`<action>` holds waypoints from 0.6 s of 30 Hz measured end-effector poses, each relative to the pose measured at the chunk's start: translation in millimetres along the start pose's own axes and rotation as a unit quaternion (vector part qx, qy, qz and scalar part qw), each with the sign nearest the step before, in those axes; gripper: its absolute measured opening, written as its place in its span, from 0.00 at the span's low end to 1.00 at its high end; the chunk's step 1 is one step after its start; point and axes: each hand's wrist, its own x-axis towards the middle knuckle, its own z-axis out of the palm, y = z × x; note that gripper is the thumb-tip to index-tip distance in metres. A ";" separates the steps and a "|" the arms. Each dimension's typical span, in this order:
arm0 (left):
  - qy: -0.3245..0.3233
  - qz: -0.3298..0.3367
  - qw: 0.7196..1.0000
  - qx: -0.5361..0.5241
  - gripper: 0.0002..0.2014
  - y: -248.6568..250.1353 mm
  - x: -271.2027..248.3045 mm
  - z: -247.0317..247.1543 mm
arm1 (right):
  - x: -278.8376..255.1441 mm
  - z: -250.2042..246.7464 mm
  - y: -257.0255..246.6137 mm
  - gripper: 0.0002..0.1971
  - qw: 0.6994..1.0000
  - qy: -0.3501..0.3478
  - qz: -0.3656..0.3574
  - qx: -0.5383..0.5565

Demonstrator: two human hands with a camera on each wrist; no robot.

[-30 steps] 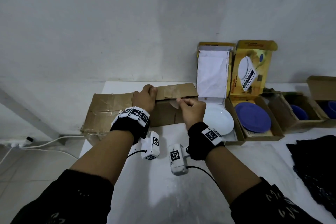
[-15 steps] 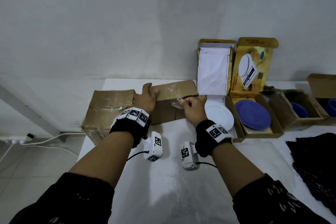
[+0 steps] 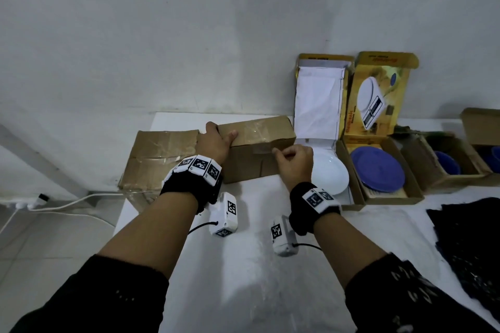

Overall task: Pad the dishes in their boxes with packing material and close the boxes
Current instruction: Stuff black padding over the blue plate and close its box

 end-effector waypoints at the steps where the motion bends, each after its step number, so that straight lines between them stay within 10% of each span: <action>1: -0.002 0.002 1.000 0.003 0.25 0.2 0.8 -0.6 | 1.1 -2.4 -0.7 0.14 0.999 0.012 0.011 0.036; 8: -0.023 0.016 1.000 0.000 0.26 1.5 4.3 -3.6 | 10.8 -2.9 -15.5 0.52 0.998 -0.015 -0.058 -0.006; 18: -0.034 0.025 0.999 0.016 0.25 0.7 10.4 -3.5 | 17.6 0.6 -9.1 0.47 0.986 -0.022 -0.112 -0.123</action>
